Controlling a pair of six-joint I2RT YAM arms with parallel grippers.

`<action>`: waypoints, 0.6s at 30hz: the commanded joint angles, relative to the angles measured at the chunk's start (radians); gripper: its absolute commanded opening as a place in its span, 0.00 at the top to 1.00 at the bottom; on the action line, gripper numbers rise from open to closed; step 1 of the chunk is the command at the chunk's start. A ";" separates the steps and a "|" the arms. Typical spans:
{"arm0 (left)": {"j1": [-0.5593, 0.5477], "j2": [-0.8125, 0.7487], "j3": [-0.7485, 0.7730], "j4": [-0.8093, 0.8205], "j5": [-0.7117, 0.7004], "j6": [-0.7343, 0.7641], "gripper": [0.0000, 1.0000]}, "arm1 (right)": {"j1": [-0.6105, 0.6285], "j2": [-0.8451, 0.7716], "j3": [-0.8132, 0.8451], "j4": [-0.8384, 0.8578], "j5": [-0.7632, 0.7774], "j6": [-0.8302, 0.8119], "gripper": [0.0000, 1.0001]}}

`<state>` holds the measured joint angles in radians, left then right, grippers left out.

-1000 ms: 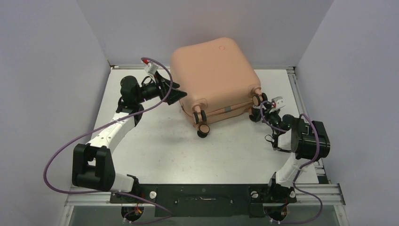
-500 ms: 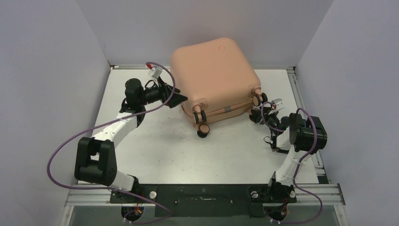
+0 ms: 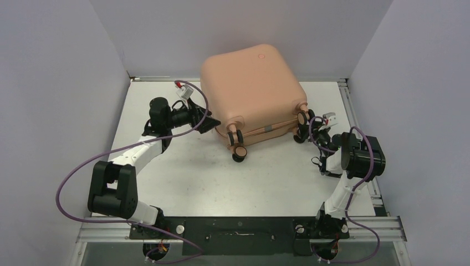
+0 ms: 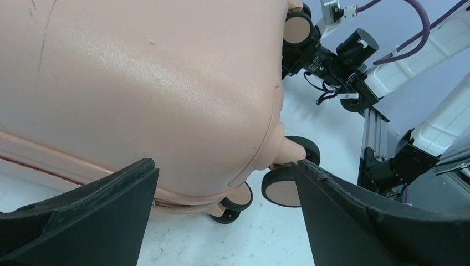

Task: Pack the luggage
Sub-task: Zip the luggage at the center of the board.

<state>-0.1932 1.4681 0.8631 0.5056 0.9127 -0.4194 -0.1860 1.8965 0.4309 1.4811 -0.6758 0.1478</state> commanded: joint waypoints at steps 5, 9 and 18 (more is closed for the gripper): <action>-0.003 -0.019 -0.023 0.011 0.000 0.054 0.04 | 0.027 -0.006 0.059 0.301 -0.003 0.035 0.53; -0.005 -0.013 -0.034 0.004 0.003 0.057 0.04 | 0.030 -0.017 0.060 0.300 -0.036 0.027 0.57; -0.022 -0.004 -0.074 0.004 -0.008 0.061 0.03 | 0.034 -0.038 0.036 0.300 -0.160 -0.032 0.66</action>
<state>-0.2031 1.4685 0.7948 0.4900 0.9119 -0.3794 -0.1822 1.8957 0.4583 1.4811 -0.6907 0.1169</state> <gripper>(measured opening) 0.964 0.400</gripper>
